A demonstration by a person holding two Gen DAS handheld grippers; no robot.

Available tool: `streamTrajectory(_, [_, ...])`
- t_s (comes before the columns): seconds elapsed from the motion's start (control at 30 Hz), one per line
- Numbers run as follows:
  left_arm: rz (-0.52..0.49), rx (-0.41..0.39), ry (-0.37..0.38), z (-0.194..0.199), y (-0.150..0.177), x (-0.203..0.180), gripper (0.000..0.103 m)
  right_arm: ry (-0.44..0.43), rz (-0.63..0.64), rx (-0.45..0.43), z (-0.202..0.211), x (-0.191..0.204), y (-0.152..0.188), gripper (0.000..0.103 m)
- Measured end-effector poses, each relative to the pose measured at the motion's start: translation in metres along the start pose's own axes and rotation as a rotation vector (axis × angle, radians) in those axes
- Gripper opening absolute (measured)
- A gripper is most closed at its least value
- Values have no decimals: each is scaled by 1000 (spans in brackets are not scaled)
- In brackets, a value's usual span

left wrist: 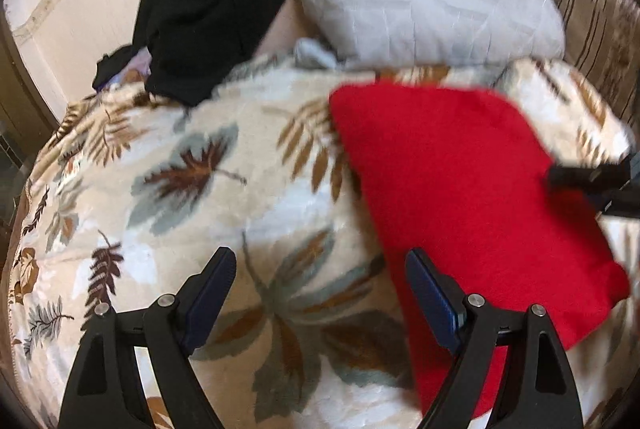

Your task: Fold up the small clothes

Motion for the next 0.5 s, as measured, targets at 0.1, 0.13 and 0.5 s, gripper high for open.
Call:
streamTrajectory(0.1, [40, 12, 36, 0, -4, 7, 87, -19, 20, -25, 10, 6, -4, 70])
streamTrajectory(0.13, [70, 19, 60, 0, -5, 12, 87, -21, 27, -40, 15, 8, -6, 70])
streamTrajectory(0.5, [274, 161, 295, -15, -7, 33, 87, 18, -66, -9, 36, -44, -10, 70])
Point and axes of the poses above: each gripper's, at about its wrist camera, not at the fingertips, and z roughly against the way its jaws point, x to its left, y to its underside, the point moved 2 cm from there along -z, roughly the way its jaws point, and after that the axes turned 8 degrees about z, right-handed, at the moved point
